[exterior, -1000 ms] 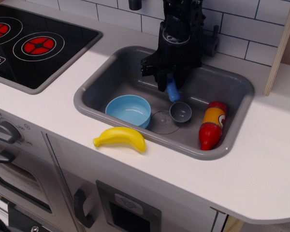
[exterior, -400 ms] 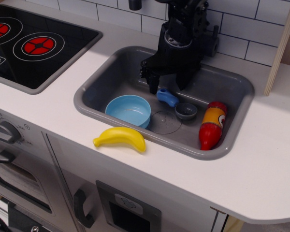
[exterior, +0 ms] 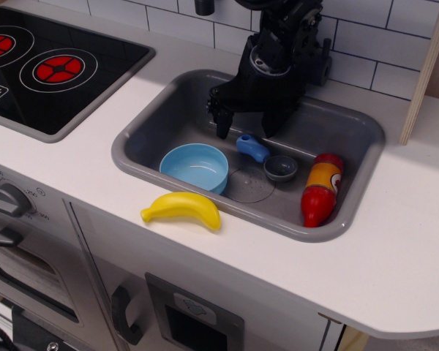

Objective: Take spoon out of bowl sink

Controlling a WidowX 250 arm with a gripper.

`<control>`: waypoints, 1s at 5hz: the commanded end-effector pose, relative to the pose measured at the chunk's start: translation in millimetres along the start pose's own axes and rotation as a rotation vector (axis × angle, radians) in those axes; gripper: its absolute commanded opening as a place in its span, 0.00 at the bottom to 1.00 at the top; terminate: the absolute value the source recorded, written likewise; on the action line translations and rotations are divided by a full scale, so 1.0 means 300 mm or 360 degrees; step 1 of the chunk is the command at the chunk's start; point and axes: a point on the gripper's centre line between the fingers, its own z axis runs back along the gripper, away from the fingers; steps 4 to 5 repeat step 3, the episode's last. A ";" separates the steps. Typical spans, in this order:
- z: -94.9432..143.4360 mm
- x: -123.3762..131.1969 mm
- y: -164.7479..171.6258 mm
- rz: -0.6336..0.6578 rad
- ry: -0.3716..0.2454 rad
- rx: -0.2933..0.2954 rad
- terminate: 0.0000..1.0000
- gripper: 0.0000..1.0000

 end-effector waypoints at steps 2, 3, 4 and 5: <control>0.222 0.129 0.072 0.0022 -0.0177 -0.0228 0.00 1.00; 0.222 0.129 0.072 0.0022 -0.0177 -0.0228 1.00 1.00; 0.222 0.129 0.072 0.0022 -0.0177 -0.0228 1.00 1.00; 0.222 0.129 0.072 0.0022 -0.0177 -0.0228 1.00 1.00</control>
